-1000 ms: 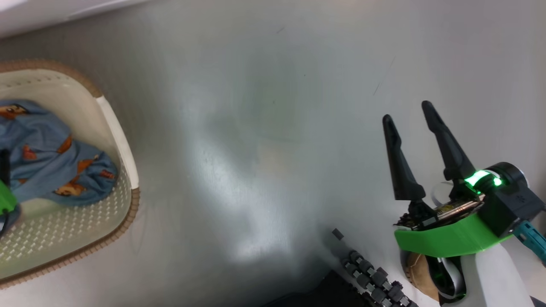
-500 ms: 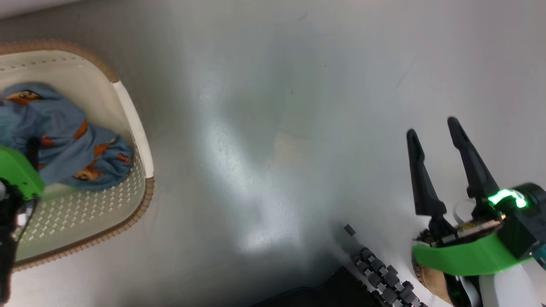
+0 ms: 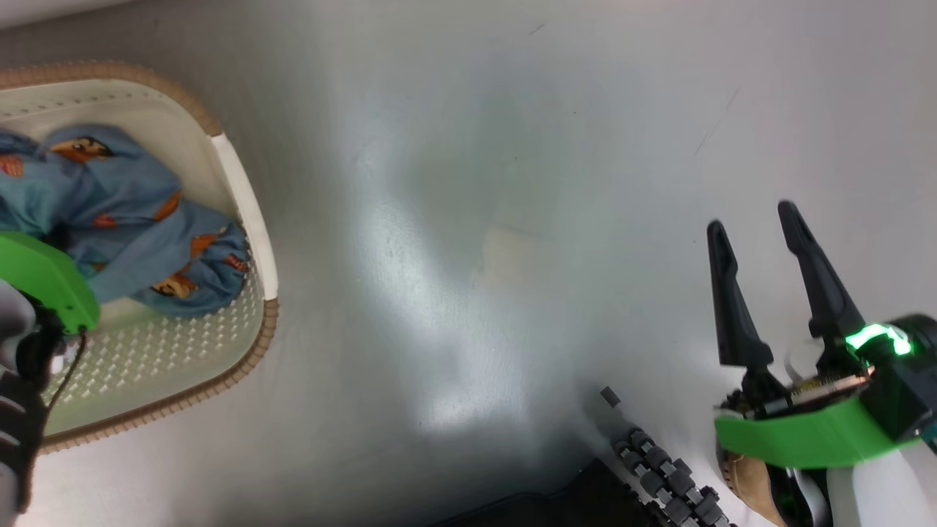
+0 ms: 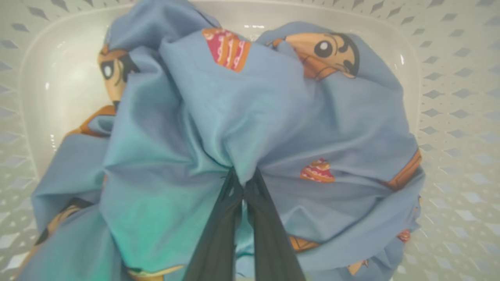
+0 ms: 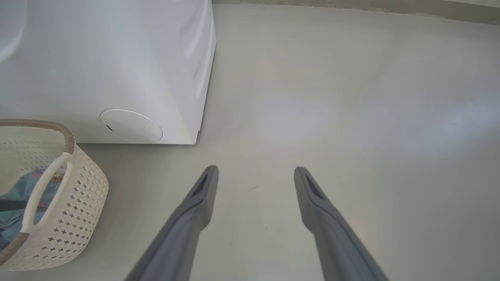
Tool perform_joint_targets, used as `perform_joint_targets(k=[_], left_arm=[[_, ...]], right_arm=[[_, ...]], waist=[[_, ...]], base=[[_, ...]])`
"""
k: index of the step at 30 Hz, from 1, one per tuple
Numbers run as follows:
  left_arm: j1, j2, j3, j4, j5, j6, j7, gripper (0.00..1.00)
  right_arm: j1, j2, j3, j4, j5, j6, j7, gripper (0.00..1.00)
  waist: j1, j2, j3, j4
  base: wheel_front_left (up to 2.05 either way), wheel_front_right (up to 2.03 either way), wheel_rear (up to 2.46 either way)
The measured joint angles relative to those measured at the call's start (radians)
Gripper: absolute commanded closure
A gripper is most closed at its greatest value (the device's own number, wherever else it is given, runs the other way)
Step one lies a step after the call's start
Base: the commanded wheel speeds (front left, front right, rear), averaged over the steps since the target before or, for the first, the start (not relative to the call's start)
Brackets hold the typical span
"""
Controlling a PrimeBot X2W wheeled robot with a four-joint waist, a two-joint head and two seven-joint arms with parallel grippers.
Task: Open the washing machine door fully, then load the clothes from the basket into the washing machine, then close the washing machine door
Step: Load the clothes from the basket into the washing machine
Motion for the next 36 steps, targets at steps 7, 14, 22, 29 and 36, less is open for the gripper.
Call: perform_joint_targets(k=[7, 14, 22, 29, 36], left_arm=[[-0.007, 0.043, -0.003, -0.044, -0.057, -0.001, -0.077, 1.00], [0.093, 0.015, -0.037, -0.127, -0.131, -0.001, -0.148, 1.00], [0.227, -0.027, -0.084, -0.212, -0.196, -0.001, -0.211, 1.00], [0.385, -0.066, -0.093, -0.296, -0.209, -0.001, -0.230, 1.00], [0.567, -0.086, 0.028, -0.450, -0.139, 0.029, -0.230, 1.00]], right_arm=[[-0.091, 0.000, 0.009, 0.039, 0.008, 0.000, 0.000, 0.00], [-0.115, -0.001, 0.000, 0.089, 0.010, 0.000, 0.000, 0.00], [-0.114, -0.002, -0.009, 0.149, -0.005, 0.000, 0.000, 0.00], [-0.082, -0.004, -0.019, 0.200, -0.019, 0.000, 0.000, 0.00], [-0.008, -0.005, -0.021, 0.239, -0.028, 0.000, 0.000, 0.00]], waist=[[0.0000, 0.0000, -0.006, 0.014], [0.0000, 0.0000, -0.067, 0.043], [0.0000, 0.0000, -0.193, 0.096], [0.0000, 0.0000, -0.350, 0.151], [0.0000, -0.0001, -0.498, 0.195]], base=[[0.00, 0.00, 0.00], [0.00, 0.00, 0.00], [0.00, 0.00, 0.00], [0.00, 0.00, 0.00], [0.00, 0.00, 0.00]])
